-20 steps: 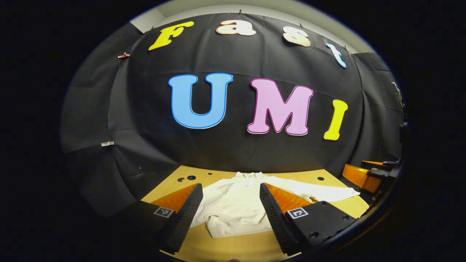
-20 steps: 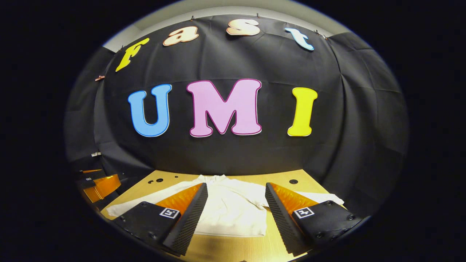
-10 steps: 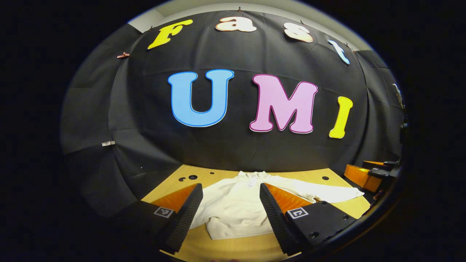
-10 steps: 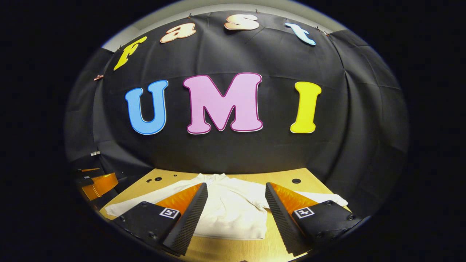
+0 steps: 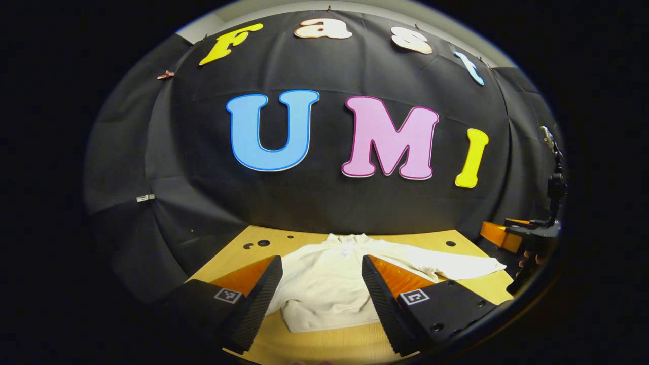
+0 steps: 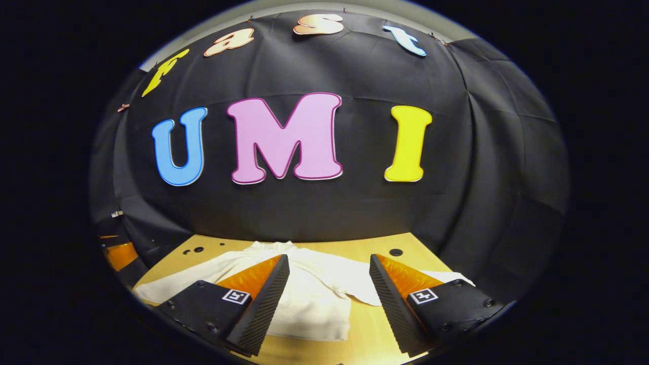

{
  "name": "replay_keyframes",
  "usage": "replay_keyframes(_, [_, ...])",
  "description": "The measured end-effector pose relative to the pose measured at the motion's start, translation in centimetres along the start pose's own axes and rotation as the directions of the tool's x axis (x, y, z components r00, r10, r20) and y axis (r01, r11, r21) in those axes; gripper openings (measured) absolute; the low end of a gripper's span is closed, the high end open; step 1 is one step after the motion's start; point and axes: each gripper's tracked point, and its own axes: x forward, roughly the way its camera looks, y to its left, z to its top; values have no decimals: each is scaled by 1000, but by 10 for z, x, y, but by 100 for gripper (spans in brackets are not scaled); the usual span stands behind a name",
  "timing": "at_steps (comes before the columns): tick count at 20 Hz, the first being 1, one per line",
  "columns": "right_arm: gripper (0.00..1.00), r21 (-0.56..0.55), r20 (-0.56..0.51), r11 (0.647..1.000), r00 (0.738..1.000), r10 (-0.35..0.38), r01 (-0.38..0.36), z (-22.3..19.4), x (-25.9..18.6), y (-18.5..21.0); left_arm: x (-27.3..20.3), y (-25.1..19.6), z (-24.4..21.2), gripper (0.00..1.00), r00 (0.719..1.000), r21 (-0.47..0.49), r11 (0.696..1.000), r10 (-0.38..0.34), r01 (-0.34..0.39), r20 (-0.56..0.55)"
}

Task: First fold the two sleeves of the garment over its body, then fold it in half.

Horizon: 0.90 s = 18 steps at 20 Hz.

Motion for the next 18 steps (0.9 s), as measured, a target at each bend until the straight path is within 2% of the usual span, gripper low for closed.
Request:
replay_keyframes(5, [97,21,-63,993,991,-118,119,-24,26,-64,5,-18,-4,97,999,26,999,-36,37,-20])
replay_keyframes(6, [97,26,-77,989,987,-144,147,-29,31,-78,8,-23,-4,92,999,28,999,-43,44,-22])
replay_keyframes(7, [97,27,-89,984,981,-173,176,-35,36,-93,10,-26,-6,97,998,32,998,-50,51,-27])
replay_keyframes(8, [98,33,-102,979,975,-198,202,-42,41,-108,12,-30,-6,97,998,35,998,-56,57,-33])
replay_keyframes(13, [97,42,-180,947,935,-306,318,-85,68,-176,27,-45,-13,97,997,45,997,-57,60,-60])
replay_keyframes(18, [98,44,-270,914,886,-377,403,-122,93,-234,40,-61,-26,97,992,8,999,-40,42,-118])
